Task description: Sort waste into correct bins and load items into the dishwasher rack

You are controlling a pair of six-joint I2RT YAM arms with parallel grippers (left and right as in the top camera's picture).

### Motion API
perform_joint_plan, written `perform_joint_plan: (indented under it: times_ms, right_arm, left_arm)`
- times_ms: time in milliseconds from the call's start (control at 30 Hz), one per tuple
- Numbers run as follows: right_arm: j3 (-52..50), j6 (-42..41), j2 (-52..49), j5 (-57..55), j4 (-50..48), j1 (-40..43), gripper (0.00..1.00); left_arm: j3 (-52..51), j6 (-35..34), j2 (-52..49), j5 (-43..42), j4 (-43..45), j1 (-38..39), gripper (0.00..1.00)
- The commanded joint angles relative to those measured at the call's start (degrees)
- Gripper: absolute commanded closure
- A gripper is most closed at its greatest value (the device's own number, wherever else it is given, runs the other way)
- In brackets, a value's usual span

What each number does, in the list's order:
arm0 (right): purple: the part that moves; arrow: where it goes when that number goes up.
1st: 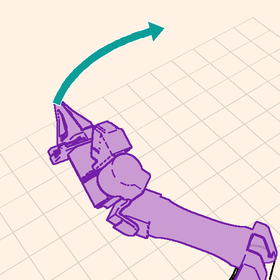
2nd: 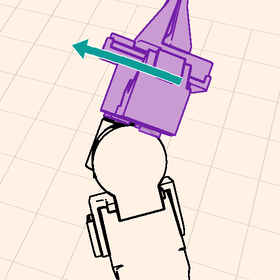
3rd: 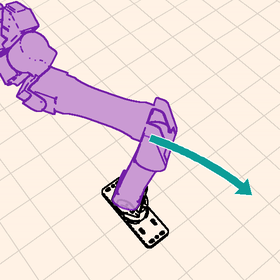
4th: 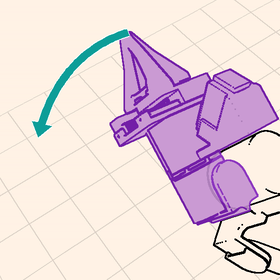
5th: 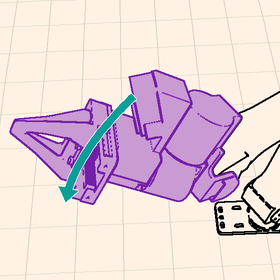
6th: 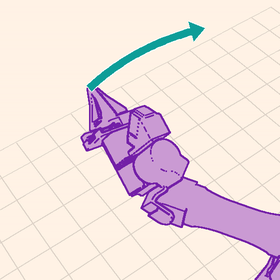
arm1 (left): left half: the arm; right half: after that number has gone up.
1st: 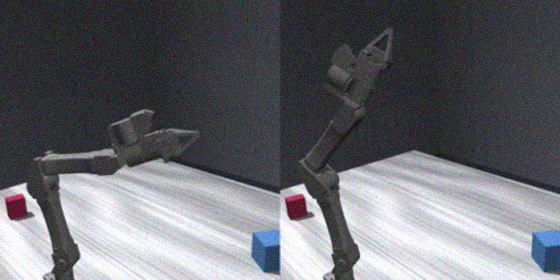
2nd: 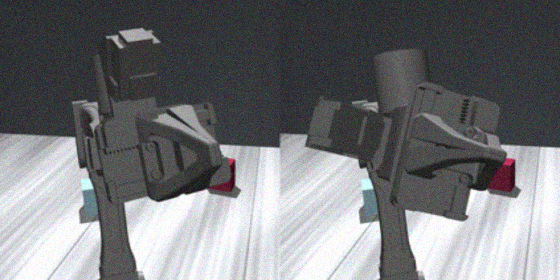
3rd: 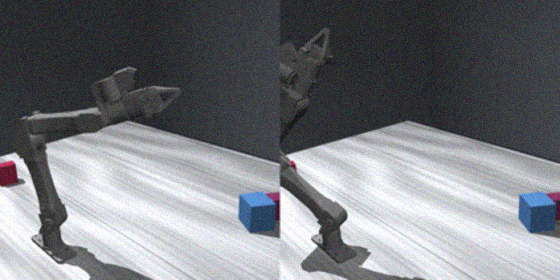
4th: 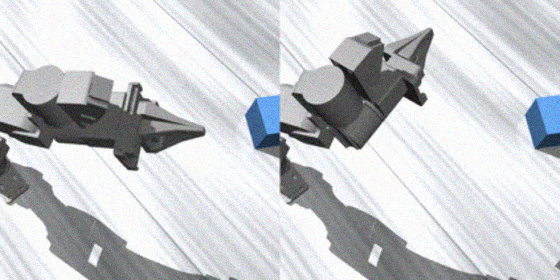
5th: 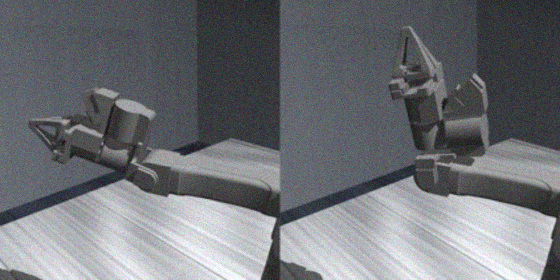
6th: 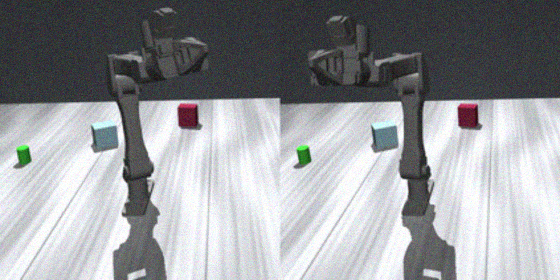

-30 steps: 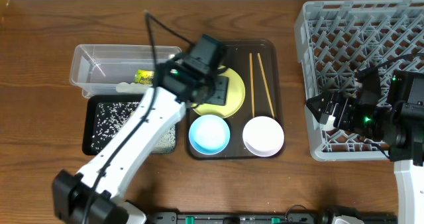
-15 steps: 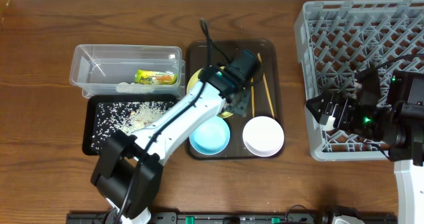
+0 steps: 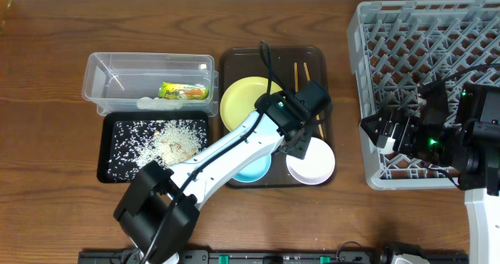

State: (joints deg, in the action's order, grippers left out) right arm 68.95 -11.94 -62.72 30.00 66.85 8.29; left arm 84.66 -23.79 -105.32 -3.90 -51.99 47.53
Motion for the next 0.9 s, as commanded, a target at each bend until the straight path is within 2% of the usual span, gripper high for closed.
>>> perform_joint_plan:
  times_ms: [0,433,733,867]
  right_arm:
    - [1.0,-0.2,0.2,0.2,0.2,-0.5,0.01]
    - [1.0,-0.2,0.2,0.2,0.3,-0.5,0.01]
    - [1.0,-0.2,0.2,0.0,0.9,-0.5,0.01]
    - [1.0,-0.2,0.2,0.0,1.0,-0.5,0.01]
  left_arm:
    - [-0.4,-2.5,1.0,0.1,-0.4,0.1,0.43]
    - [-0.4,-1.8,1.0,2.7,9.2,-0.3,0.34]
    - [-0.4,-2.1,1.0,3.1,4.7,-0.3,0.34]
    - [-0.4,-5.9,0.9,3.4,1.0,-0.2,0.34]
